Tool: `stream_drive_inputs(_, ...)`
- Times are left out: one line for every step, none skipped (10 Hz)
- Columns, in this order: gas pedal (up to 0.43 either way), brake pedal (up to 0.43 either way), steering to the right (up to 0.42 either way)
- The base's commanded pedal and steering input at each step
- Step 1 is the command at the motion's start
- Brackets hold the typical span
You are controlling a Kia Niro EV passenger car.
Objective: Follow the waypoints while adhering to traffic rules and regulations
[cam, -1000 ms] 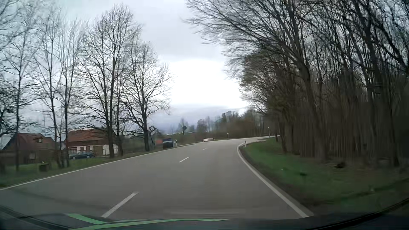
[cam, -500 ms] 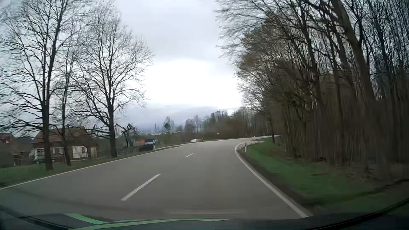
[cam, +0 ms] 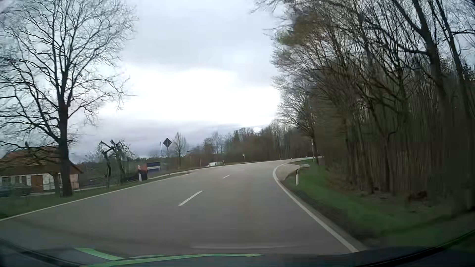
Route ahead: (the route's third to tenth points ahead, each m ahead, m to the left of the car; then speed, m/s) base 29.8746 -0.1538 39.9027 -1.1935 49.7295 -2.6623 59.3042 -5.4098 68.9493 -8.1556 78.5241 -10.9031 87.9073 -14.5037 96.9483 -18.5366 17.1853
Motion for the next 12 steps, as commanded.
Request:
stream_drive_inputs(0.169,0.0,0.019)
stream_drive_inputs(0.169,0.0,0.02)
stream_drive_inputs(0.169,0.0,0.021)
stream_drive_inputs(0.169,0.0,0.021)
stream_drive_inputs(0.169,0.0,0.022)
stream_drive_inputs(0.169,0.0,0.023)
stream_drive_inputs(0.169,0.0,0.023)
stream_drive_inputs(0.169,0.0,0.023)
stream_drive_inputs(0.169,0.0,0.023)
stream_drive_inputs(0.169,0.0,0.022)
stream_drive_inputs(0.169,0.0,0.022)
stream_drive_inputs(0.169,0.0,0.022)
